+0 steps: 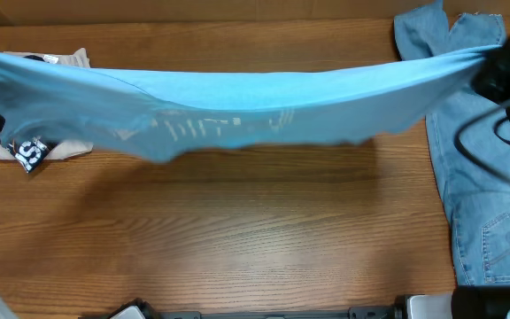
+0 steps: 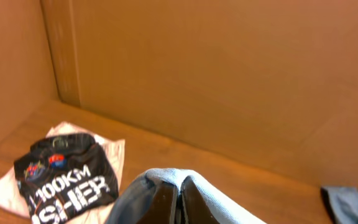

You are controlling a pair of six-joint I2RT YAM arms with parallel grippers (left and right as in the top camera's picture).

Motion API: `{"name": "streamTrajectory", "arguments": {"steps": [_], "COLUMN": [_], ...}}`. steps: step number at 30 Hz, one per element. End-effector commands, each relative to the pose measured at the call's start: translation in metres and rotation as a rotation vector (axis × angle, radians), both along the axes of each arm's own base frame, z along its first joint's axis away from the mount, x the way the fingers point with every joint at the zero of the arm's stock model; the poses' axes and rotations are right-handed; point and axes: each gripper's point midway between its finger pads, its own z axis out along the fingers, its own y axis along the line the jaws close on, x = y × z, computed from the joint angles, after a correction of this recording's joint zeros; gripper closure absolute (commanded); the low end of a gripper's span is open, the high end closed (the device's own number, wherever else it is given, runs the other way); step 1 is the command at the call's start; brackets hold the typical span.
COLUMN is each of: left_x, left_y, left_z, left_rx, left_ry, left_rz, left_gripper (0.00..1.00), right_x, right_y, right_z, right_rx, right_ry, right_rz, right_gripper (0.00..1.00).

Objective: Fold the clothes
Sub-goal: 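Lift the T-shirt with both grippers and lay it flat toward the back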

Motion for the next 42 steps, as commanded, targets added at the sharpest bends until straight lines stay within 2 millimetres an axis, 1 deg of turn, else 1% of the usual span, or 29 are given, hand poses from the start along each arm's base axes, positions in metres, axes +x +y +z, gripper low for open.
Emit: {"name": "streamTrajectory", "arguments": {"steps": [1, 5, 7, 9, 12, 15, 17, 19, 23, 25, 26, 27, 29, 30, 31, 32, 33, 35, 36, 37, 39, 40, 42], "left_x": [-0.019, -0.032, -0.037, -0.039, -0.033, -0.012, 0.009, 0.033, 0.089, 0.122, 0.142, 0.158, 0.192, 0.208, 0.225, 0.236, 0.245, 0.254, 0.253, 0.248, 0.23, 0.219, 0.201], "left_y": [-0.011, -0.019, -0.021, -0.022, -0.018, -0.007, 0.0, 0.006, 0.018, 0.024, 0.027, 0.029, 0.026, 0.024, 0.023, 0.023, 0.026, 0.032, 0.037, 0.043, 0.05, 0.052, 0.049], "left_z": [0.028, 0.049, 0.057, 0.061, 0.057, 0.041, 0.026, 0.007, -0.044, -0.074, -0.089, -0.102, -0.123, -0.128, -0.13, -0.125, -0.115, -0.078, -0.053, -0.023, 0.026, 0.046, 0.067], "left_rx": [0.021, 0.056, 0.063, 0.048, 0.033, -0.004, -0.042, -0.09, -0.164, -0.194, -0.207, -0.214, -0.234, -0.239, -0.234, -0.221, -0.201, -0.157, -0.14, -0.125, -0.101, -0.085, -0.059], "left_ry": [-0.085, -0.149, -0.171, -0.185, -0.172, -0.114, -0.067, -0.013, 0.125, 0.191, 0.214, 0.229, 0.236, 0.221, 0.187, 0.148, 0.096, -0.04, -0.119, -0.206, -0.334, -0.381, -0.42], "left_rz": [0.001, 0.002, 0.01, 0.014, 0.015, 0.008, -0.022, -0.064, -0.122, -0.145, -0.16, -0.173, -0.222, -0.249, -0.279, -0.291, -0.292, -0.274, -0.255, -0.238, -0.224, -0.219, -0.244], "left_gripper": [0.96, 0.96, 0.96, 0.96, 0.96, 0.96, 0.96, 0.96, 0.96, 0.96, 0.96, 0.96, 0.96, 0.96, 0.96, 0.96, 0.96, 0.96, 0.96, 0.96, 0.96, 0.96, 0.96], "right_x": [-0.032, -0.053, -0.058, -0.058, -0.044, -0.018, 0.003, 0.029, 0.084, 0.113, 0.127, 0.146, 0.179, 0.195, 0.212, 0.223, 0.233, 0.243, 0.243, 0.24, 0.232, 0.226, 0.217], "right_y": [-0.016, -0.026, -0.029, -0.03, -0.03, -0.03, -0.028, -0.026, -0.016, -0.013, -0.011, -0.008, 0.0, 0.003, 0.003, 0.003, 0.003, 0.004, 0.004, 0.004, 0.004, 0.002, -0.001], "right_z": [0.039, 0.063, 0.07, 0.072, 0.063, 0.04, 0.02, -0.005, -0.062, -0.093, -0.105, -0.12, -0.137, -0.139, -0.135, -0.126, -0.112, -0.071, -0.046, -0.025, 0.008, 0.02, 0.03], "right_rx": [-0.054, -0.079, -0.088, -0.095, -0.097, -0.102, -0.099, -0.095, -0.091, -0.09, -0.088, -0.086, -0.05, -0.04, -0.041, -0.043, -0.044, -0.05, -0.05, -0.047, -0.037, -0.04, -0.042], "right_ry": [-0.142, -0.239, -0.269, -0.274, -0.235, -0.141, -0.067, 0.02, 0.185, 0.255, 0.274, 0.285, 0.258, 0.223, 0.168, 0.108, 0.041, -0.11, -0.191, -0.253, -0.343, -0.374, -0.388], "right_rz": [-0.072, -0.123, -0.142, -0.148, -0.145, -0.14, -0.125, -0.104, -0.021, 0.007, 0.019, 0.044, 0.081, 0.092, 0.093, 0.091, 0.088, 0.084, 0.079, 0.075, 0.065, 0.061, 0.056], "right_gripper": [0.96, 0.96, 0.96, 0.96, 0.96, 0.96, 0.96, 0.96, 0.96, 0.96, 0.96, 0.96, 0.96, 0.96, 0.96, 0.96, 0.96, 0.96, 0.96, 0.96, 0.96, 0.96, 0.96]}}
